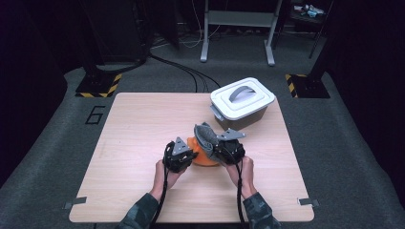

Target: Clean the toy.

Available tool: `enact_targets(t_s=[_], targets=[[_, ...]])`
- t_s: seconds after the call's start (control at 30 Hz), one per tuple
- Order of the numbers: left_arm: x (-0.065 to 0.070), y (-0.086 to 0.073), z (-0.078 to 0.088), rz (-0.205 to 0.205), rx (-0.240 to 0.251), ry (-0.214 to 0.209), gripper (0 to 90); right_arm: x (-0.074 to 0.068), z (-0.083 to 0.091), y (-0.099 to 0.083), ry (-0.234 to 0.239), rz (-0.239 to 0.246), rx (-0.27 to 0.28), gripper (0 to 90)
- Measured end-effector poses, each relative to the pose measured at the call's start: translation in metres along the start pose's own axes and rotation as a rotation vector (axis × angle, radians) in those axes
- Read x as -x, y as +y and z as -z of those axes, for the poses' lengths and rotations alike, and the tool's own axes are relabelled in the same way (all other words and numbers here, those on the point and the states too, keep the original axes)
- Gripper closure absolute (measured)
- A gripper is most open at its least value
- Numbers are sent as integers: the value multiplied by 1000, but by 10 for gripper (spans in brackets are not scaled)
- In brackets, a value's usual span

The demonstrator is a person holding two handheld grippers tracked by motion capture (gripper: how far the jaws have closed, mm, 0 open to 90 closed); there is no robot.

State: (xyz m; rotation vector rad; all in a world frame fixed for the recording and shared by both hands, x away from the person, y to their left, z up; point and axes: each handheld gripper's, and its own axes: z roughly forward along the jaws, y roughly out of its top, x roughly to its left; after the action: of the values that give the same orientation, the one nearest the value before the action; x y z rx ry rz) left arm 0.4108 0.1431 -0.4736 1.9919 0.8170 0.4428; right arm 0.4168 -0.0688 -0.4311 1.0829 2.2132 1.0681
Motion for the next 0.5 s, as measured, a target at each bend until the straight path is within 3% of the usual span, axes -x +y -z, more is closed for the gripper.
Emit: enact_targets(t_s=[0.13,0.23,0.3,0.47,0.5], targets=[[0,1,3,62,23,-39,836,1,7,1,-4,-2,12,766],[1,3,5,80,31,-53,838,2,13,3,-12,-3,13,766],[4,5,9,130,44,-70,839,3,17,5,-15,6,18,766],[5,6,13,180,51,-93,837,-1,29,10,-22,12,43,766],[4,4,13,194,50,-88,836,-8,34,14,-14,23,66,766]])
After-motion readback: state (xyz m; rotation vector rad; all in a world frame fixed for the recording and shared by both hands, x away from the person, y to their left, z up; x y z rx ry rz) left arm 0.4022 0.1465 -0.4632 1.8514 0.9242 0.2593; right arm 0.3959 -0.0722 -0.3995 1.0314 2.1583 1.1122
